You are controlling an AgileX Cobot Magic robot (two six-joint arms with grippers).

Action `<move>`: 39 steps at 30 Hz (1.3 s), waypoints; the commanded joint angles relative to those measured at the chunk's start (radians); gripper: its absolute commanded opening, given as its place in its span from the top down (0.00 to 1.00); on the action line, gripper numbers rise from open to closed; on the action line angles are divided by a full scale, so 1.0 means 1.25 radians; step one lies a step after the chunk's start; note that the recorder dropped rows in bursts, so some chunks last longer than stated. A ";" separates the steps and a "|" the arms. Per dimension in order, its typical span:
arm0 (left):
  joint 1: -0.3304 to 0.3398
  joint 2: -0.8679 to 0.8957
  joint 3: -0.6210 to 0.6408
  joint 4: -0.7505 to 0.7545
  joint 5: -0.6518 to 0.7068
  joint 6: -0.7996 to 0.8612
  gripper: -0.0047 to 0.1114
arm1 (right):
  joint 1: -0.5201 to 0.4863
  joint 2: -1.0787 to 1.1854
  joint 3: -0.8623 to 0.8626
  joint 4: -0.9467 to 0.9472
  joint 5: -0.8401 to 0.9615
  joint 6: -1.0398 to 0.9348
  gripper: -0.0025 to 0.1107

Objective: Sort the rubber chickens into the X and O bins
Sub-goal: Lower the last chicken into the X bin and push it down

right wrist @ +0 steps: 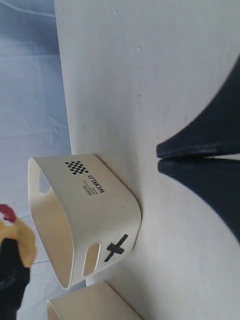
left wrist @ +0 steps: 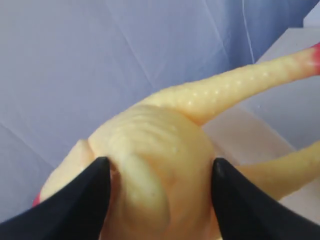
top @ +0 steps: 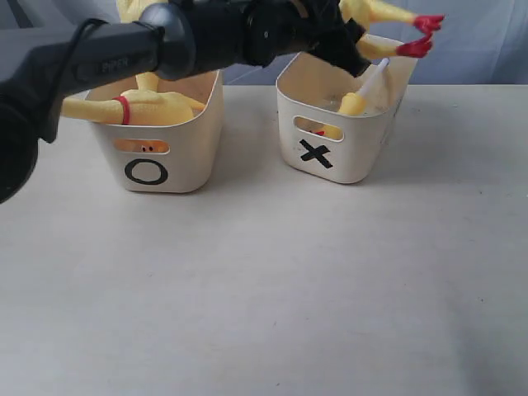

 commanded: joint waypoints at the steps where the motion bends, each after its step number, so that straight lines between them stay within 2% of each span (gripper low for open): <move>1: 0.002 0.032 -0.001 -0.004 -0.023 -0.003 0.38 | 0.004 0.000 -0.001 0.000 -0.010 0.000 0.99; 2: 0.002 0.032 -0.001 -0.003 -0.024 -0.003 0.37 | 0.004 0.000 -0.001 0.000 -0.010 0.000 0.99; 4: 0.002 0.030 -0.001 0.024 -0.018 -0.001 0.41 | 0.004 0.000 -0.001 0.000 -0.010 0.000 0.99; 8: 0.002 0.011 -0.001 0.159 0.047 -0.001 0.51 | 0.004 0.000 -0.001 0.000 -0.010 0.000 0.99; 13: 0.000 -0.025 -0.001 0.242 0.188 0.006 0.46 | 0.004 0.000 -0.001 0.000 -0.010 0.000 0.99; 19: 0.000 -0.032 -0.001 0.248 0.344 0.187 0.46 | 0.004 0.000 -0.001 0.000 -0.010 0.000 0.99; 23: 0.000 -0.021 -0.001 0.256 0.324 0.222 0.46 | 0.004 0.000 -0.001 0.000 -0.010 0.000 0.99; 26: 0.000 -0.003 -0.001 0.307 0.311 0.231 0.51 | 0.004 0.000 -0.001 0.000 -0.010 0.000 0.99; 29: 0.000 0.022 -0.001 0.380 0.325 0.231 0.56 | 0.004 0.000 -0.001 0.000 -0.010 0.000 0.99; 30: 0.000 0.042 -0.001 0.453 0.329 0.231 0.57 | 0.004 0.000 -0.001 0.000 -0.010 0.000 0.99; 32: 0.000 0.058 -0.001 0.524 0.322 0.229 0.57 | 0.004 0.000 -0.001 0.000 -0.010 0.000 0.99; 33: 0.000 0.066 -0.001 0.540 0.325 0.227 0.59 | 0.004 0.000 -0.001 0.000 -0.010 0.000 0.99; 35: -0.001 0.071 -0.001 0.535 0.344 0.224 0.87 | 0.004 0.000 -0.001 0.000 -0.010 0.000 0.99; 36: -0.001 0.069 -0.001 0.535 0.344 0.211 0.95 | 0.004 0.000 -0.001 0.000 -0.010 0.000 0.99; 39: -0.003 0.040 -0.002 0.535 0.349 0.103 0.96 | 0.004 0.000 -0.001 0.000 -0.010 0.000 0.99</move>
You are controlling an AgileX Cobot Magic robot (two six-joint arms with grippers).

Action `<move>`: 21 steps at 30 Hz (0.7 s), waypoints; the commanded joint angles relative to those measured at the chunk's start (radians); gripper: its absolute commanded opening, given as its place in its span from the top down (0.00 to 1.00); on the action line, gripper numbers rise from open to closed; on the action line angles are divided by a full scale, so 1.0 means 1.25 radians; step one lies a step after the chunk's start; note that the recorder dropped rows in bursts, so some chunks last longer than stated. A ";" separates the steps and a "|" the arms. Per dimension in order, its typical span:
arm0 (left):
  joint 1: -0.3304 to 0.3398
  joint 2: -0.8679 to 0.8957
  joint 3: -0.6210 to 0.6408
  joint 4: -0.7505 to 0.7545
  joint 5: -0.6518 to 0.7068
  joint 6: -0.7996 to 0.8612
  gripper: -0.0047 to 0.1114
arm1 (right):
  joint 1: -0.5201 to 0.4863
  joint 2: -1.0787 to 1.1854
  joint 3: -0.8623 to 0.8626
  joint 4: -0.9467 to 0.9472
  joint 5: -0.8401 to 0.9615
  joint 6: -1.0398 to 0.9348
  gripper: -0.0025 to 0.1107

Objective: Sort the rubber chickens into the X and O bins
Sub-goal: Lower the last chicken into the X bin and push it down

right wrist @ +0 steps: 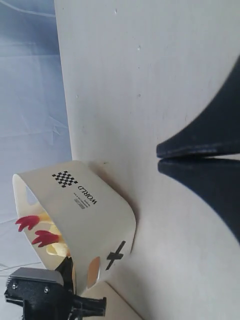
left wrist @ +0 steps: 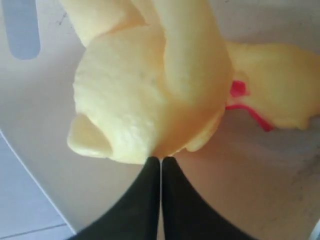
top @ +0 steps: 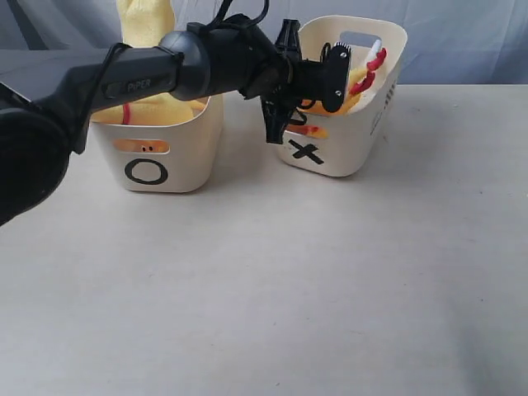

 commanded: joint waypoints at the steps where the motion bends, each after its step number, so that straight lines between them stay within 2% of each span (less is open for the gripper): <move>1: -0.008 -0.027 0.002 -0.001 0.042 -0.119 0.96 | 0.004 0.000 -0.001 0.000 -0.010 0.000 0.99; 3: -0.028 -0.049 -0.024 0.029 0.122 -0.178 0.96 | 0.004 0.000 -0.001 0.000 -0.010 0.000 0.99; 7: -0.063 -0.065 -0.054 0.015 0.245 -0.216 0.96 | 0.004 0.000 -0.001 0.000 -0.010 0.000 0.99; 9: -0.084 -0.068 -0.060 0.014 0.283 -0.214 0.96 | 0.004 0.000 -0.001 0.000 -0.010 0.000 0.99; 12: -0.122 -0.088 -0.060 0.105 0.311 -0.206 0.95 | 0.004 0.000 -0.001 0.000 -0.010 0.000 0.99; 16: -0.128 -0.129 -0.060 0.063 0.402 -0.144 0.83 | 0.004 0.000 -0.001 0.000 -0.010 0.000 0.99; 17: -0.123 -0.151 -0.060 -0.006 0.471 -0.055 0.72 | 0.004 0.000 -0.001 0.000 -0.010 0.000 0.99; 21: -0.090 -0.180 -0.060 -0.209 0.502 0.116 0.58 | 0.004 0.000 -0.001 0.000 -0.010 0.000 0.99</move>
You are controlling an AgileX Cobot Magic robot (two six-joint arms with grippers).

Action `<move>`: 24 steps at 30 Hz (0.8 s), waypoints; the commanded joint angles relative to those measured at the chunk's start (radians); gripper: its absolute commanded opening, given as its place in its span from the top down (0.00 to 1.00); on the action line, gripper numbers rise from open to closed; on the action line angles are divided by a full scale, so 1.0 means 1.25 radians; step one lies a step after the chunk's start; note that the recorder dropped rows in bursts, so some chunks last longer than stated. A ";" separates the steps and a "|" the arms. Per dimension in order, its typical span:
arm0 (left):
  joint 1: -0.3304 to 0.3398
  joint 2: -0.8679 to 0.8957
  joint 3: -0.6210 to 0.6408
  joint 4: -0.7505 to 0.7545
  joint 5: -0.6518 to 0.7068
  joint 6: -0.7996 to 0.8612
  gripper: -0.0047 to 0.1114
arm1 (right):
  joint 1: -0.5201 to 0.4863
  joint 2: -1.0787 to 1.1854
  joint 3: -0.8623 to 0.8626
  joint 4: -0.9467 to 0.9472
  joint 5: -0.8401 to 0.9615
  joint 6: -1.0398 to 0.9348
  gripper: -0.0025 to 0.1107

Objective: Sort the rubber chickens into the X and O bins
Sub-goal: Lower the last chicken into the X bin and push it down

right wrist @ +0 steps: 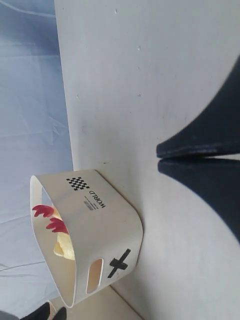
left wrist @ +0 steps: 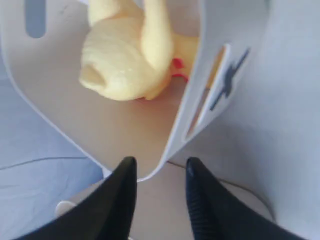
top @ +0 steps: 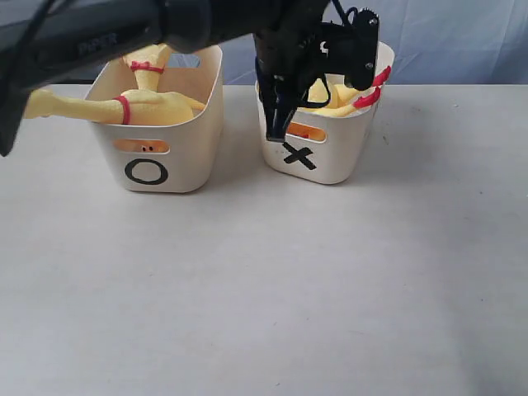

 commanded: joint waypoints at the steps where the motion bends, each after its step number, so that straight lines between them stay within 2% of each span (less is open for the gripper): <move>1: 0.040 -0.032 -0.005 -0.223 0.035 0.188 0.56 | 0.004 0.000 -0.001 0.000 -0.010 0.000 0.99; 6: 0.094 -0.004 -0.004 -0.251 0.024 0.245 0.50 | 0.004 0.000 -0.001 0.000 -0.010 0.000 0.99; 12: 0.119 0.085 -0.004 -0.272 -0.098 0.324 0.51 | 0.004 0.000 -0.001 0.000 -0.010 0.000 0.99; 14: 0.119 0.097 -0.004 -0.255 -0.097 0.316 0.56 | 0.004 0.000 -0.001 0.000 -0.010 0.000 0.99; 15: 0.119 0.101 -0.004 -0.245 -0.094 0.303 0.61 | 0.004 0.000 -0.001 0.000 -0.010 0.000 0.99; 16: 0.119 0.103 -0.004 -0.230 -0.088 0.289 0.68 | 0.004 0.000 -0.001 0.000 -0.010 0.000 0.99; 17: 0.117 0.103 -0.004 -0.181 -0.079 0.240 0.86 | 0.004 0.000 -0.001 0.000 -0.010 0.000 0.99; 18: 0.113 0.099 -0.004 -0.155 -0.077 0.195 0.96 | 0.004 0.000 -0.001 0.000 -0.010 0.000 0.99; 19: 0.105 0.092 -0.004 -0.107 -0.064 0.096 0.96 | 0.004 0.000 -0.001 0.000 -0.010 0.000 0.99; 24: 0.080 0.071 -0.004 -0.088 0.024 -0.044 0.96 | 0.004 0.000 -0.001 0.000 -0.010 0.000 0.99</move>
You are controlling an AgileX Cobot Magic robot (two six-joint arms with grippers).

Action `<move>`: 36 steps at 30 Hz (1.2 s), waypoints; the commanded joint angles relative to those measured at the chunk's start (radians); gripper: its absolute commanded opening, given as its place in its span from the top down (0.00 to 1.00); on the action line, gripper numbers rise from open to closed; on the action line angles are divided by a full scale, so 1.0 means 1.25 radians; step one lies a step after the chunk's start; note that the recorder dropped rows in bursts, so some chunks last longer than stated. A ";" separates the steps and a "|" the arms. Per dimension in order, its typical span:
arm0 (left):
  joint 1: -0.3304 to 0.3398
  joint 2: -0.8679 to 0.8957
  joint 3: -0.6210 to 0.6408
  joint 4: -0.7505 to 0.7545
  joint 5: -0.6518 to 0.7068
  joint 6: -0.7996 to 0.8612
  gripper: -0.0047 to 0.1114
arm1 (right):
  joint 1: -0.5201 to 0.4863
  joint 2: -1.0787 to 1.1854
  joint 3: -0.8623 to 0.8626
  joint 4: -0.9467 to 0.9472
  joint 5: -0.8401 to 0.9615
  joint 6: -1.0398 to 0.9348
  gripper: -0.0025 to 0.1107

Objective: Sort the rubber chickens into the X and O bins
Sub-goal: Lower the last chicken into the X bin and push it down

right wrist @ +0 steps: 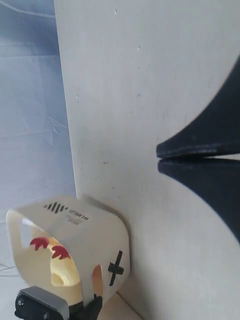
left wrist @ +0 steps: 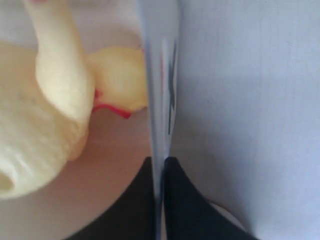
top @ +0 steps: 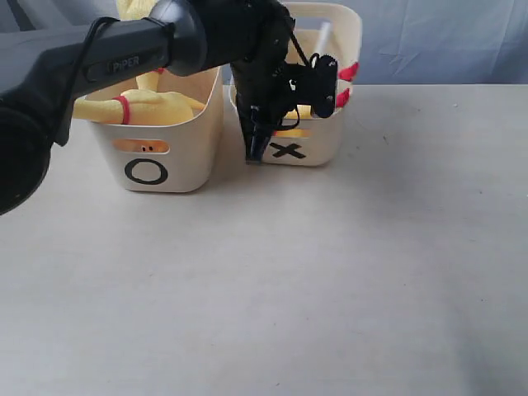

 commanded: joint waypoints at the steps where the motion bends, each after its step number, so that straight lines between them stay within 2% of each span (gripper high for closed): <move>1: -0.026 -0.036 -0.002 0.030 0.062 -0.137 0.96 | 0.004 0.000 -0.001 0.000 -0.010 0.000 0.99; 9: -0.129 -0.096 -0.027 0.032 0.096 -0.143 0.96 | 0.004 0.000 -0.001 0.000 -0.010 0.000 0.99; 12: -0.149 -0.115 -0.050 0.027 0.119 -0.169 0.96 | 0.004 0.000 -0.001 0.000 -0.010 0.000 0.99; 16: -0.136 -0.121 -0.064 -0.056 0.183 -0.173 0.96 | 0.004 0.000 -0.001 0.000 -0.010 0.000 0.99; 19: -0.118 -0.121 -0.064 -0.131 0.189 -0.170 0.96 | 0.004 0.000 -0.001 0.000 -0.010 0.000 0.99; 36: -0.116 -0.109 -0.042 -0.161 0.189 -0.118 0.96 | 0.004 0.000 -0.001 0.000 -0.010 0.000 0.99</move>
